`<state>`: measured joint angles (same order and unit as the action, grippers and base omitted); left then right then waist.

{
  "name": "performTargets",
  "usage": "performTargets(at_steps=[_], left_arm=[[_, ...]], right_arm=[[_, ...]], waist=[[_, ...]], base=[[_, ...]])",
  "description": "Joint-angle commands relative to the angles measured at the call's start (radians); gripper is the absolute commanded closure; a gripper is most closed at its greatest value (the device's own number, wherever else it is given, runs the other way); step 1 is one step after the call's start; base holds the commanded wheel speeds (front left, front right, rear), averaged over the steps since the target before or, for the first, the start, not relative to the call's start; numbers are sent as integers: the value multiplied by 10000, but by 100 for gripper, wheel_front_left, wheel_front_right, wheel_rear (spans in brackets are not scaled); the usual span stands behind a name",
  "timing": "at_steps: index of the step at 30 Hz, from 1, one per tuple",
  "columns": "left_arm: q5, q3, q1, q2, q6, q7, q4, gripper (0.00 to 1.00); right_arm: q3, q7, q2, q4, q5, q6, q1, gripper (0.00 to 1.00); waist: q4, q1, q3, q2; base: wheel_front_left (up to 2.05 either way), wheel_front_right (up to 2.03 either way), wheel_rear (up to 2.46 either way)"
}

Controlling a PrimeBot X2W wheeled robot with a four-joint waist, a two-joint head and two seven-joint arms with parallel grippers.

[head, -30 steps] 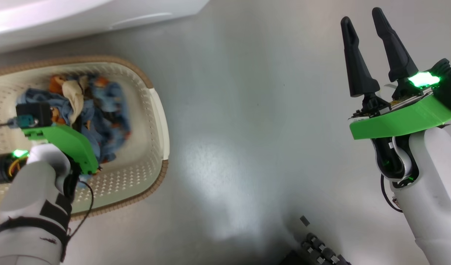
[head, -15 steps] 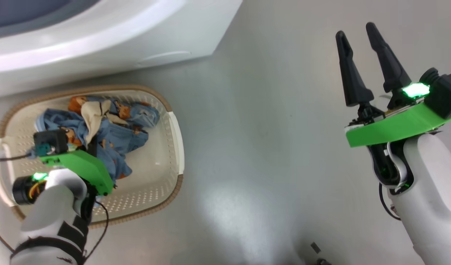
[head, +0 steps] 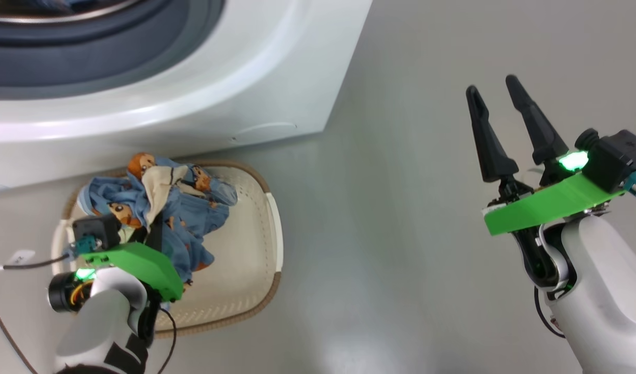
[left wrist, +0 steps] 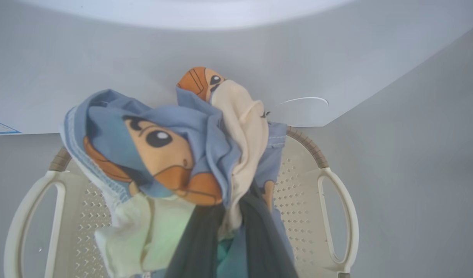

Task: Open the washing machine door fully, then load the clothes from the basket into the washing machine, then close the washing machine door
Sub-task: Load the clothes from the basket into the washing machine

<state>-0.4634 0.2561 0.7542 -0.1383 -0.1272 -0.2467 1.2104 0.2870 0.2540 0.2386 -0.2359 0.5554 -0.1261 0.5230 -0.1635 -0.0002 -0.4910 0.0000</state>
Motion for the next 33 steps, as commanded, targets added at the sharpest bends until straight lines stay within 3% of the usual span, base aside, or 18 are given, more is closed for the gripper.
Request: performTargets(at_steps=[1, 9, 16, 33], left_arm=[[-107, -157, -307, -274, -31, -121, -293, 100], [-467, -76, -1363, -383, -33, -147, -2347, 100], [-116, -209, -2346, -487, -15, -149, -4178, 100], [465, -499, -3904, -568, 694, -150, -7392, 100]], right_arm=[[141, 78, 115, 167, 78, -46, -326, 0], [205, 78, 196, -50, 143, -46, -778, 0], [294, 78, 256, -219, 208, -46, -1210, 0], [323, 78, 491, -337, 310, -46, -1851, 0]], waist=[[262, 2, 604, 0], [519, 2, 1598, 0], [727, 2, 2394, 0], [1100, 2, 3392, 0]], base=[[0, 0, 0], [0, 0, 0], [0, 0, 0], [0, 0, 0]])
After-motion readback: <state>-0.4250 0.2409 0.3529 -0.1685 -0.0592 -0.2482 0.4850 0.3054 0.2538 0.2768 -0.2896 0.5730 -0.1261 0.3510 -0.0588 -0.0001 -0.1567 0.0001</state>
